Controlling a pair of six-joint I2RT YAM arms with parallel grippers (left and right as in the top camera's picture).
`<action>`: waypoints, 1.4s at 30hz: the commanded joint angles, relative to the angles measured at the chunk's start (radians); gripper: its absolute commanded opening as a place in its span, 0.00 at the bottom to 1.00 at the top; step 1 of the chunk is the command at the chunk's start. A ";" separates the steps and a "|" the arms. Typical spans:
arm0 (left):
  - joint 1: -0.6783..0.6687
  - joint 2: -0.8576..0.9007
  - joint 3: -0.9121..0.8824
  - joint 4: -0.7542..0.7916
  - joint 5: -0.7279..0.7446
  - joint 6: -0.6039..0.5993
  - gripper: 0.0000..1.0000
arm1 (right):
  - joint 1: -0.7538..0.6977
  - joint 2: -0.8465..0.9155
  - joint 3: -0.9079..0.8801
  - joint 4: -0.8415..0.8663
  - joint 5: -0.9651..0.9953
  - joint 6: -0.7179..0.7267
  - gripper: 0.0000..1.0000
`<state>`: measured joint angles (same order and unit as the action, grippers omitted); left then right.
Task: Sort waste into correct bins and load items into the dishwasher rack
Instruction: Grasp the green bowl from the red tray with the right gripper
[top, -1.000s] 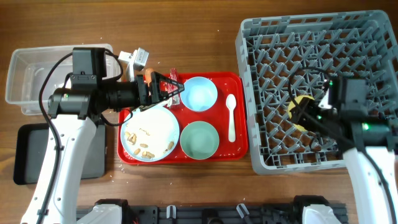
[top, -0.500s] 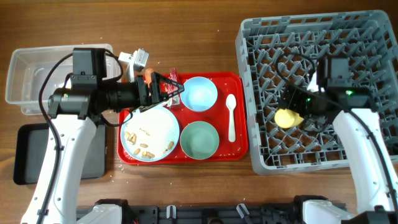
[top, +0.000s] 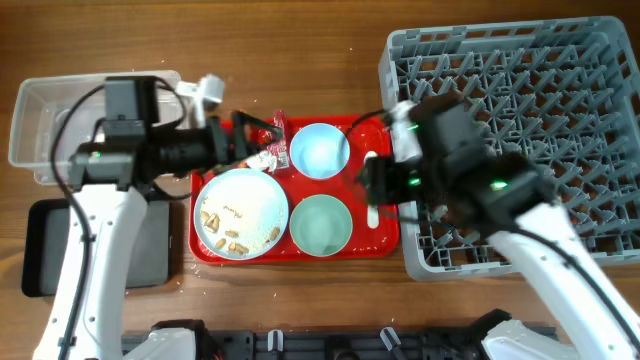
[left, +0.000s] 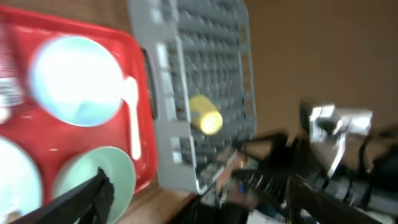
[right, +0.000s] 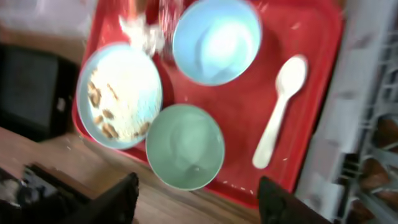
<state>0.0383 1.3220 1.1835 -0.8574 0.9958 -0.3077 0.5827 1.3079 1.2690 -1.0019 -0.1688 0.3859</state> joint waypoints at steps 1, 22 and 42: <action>0.114 -0.058 0.022 -0.023 -0.074 -0.053 0.85 | 0.082 0.129 0.011 -0.008 0.096 0.063 0.62; 0.162 -0.239 0.022 -0.206 -0.725 -0.105 1.00 | 0.114 0.553 -0.008 0.009 0.032 0.174 0.04; 0.162 -0.239 0.022 -0.203 -0.725 -0.104 1.00 | -0.167 -0.106 0.058 -0.013 1.243 0.192 0.04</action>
<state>0.1951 1.0805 1.1870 -1.0626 0.2844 -0.4061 0.5369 1.1706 1.3167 -1.0515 0.8150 0.5648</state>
